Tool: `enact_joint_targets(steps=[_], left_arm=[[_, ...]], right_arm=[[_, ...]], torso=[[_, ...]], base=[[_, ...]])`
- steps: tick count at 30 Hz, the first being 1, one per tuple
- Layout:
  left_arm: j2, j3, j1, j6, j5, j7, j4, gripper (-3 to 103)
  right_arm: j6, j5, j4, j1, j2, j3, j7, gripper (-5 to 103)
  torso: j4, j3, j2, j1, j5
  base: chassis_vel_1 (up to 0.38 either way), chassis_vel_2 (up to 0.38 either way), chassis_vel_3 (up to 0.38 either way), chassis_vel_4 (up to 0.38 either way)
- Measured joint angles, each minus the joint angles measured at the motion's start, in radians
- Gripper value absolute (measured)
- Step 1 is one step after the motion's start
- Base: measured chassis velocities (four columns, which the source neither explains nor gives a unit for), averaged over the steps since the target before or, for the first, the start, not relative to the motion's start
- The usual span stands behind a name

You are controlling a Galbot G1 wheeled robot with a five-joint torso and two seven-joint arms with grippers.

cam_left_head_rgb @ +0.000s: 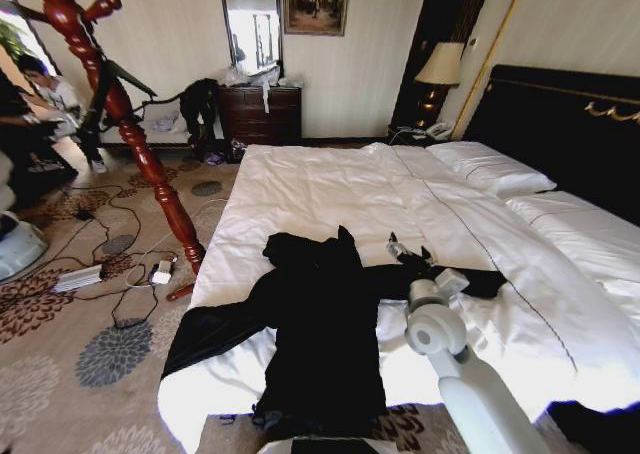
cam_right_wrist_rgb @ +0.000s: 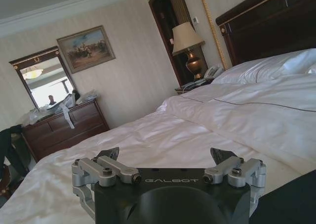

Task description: Pick up the clothes from the bed and hang them on the clothes hanger.

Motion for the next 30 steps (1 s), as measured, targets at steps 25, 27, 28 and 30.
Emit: enact_joint_targets(steps=[25, 27, 28, 30], left_arm=[[-0.646, 0.905, -0.954, 0.103, 0.3, -0.177, 0.115, 100], [-0.617, 0.969, -1.102, 0.184, 0.274, -0.218, 0.118, 100], [-0.601, 0.999, -1.183, 0.222, 0.265, -0.232, 0.125, 100], [-0.579, 1.049, -1.313, 0.292, 0.236, -0.252, 0.153, 100]], right_arm=[[0.021, -0.123, -0.15, -0.033, 0.082, 0.012, 0.001, 100], [0.02, -0.113, -0.156, -0.028, 0.082, 0.012, 0.004, 100], [0.018, -0.108, -0.161, -0.023, 0.084, 0.012, 0.007, 100], [0.013, -0.095, -0.177, -0.01, 0.089, 0.013, 0.014, 100]], torso=[[0.0, 0.0, 0.0, 0.0, 0.0007], [0.0, 0.0, 0.0, 0.0, 0.0], [0.0001, 0.0, 0.0, 0.0, -0.0001], [0.0007, 0.0, 0.0, 0.0, 0.0006]], base=[[0.0, 0.0, 0.0, 0.0], [0.0, 0.0, 0.0, 0.0], [0.0, 0.0, 0.0, 0.0], [0.0, 0.0, 0.0, 0.0]])
